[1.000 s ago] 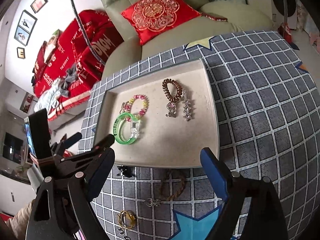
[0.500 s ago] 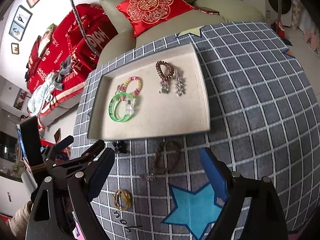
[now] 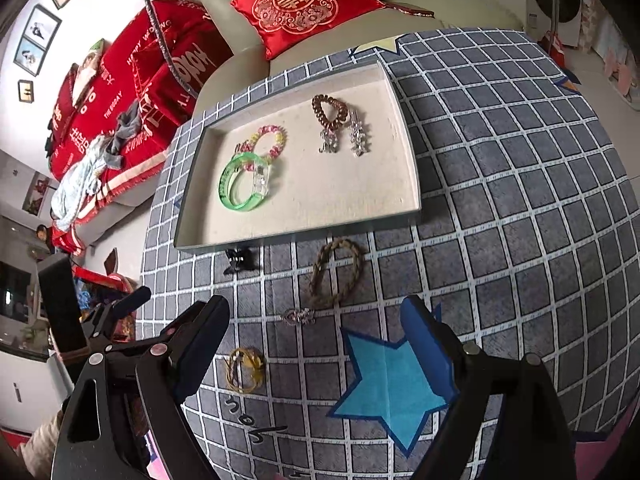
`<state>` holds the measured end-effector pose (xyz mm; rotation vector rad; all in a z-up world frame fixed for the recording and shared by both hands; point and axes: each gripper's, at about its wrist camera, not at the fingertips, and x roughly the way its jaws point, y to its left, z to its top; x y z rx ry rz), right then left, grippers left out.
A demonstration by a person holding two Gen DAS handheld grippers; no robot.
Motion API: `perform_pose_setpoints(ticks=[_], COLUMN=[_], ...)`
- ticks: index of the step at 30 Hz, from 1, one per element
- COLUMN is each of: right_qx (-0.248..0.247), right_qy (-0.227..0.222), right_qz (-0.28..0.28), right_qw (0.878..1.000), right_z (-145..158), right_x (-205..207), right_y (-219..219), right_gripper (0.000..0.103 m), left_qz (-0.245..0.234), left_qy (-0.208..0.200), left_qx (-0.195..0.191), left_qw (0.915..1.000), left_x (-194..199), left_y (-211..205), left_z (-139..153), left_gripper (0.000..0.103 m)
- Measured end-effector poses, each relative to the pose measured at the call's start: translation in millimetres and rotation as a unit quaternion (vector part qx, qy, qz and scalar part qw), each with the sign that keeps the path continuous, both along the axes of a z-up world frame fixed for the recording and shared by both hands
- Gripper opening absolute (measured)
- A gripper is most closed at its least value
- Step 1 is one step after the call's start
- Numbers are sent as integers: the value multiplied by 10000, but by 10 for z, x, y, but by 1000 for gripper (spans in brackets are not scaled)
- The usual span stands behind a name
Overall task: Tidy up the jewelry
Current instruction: 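Grasp the yellow beaded hair tie with the left gripper while the right gripper grasps the braided brown bracelet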
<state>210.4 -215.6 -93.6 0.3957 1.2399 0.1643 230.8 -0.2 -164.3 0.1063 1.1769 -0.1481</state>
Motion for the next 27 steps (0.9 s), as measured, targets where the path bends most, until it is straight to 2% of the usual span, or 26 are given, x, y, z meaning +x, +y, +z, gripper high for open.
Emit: perform_pose_setpoints(ticks=[7, 15, 27], right_qx=[-143, -388, -714], right_qy=[339, 701, 762], right_qz=[-7, -4, 89], right_qw=[9993, 9968, 9945], right_z=[-181, -424, -630], right_x=[-101, -122, 114], right_y=[-6, 21, 154], right_gripper=[90, 89, 90], left_qz=[49, 200, 267], left_qy=[341, 523, 552], left_qx=[20, 8, -3], left_qw=[9994, 9984, 9981], left_x=[-272, -404, -436], left_y=[110, 117, 82], left_z=[-231, -397, -513], left_gripper=[103, 103, 103])
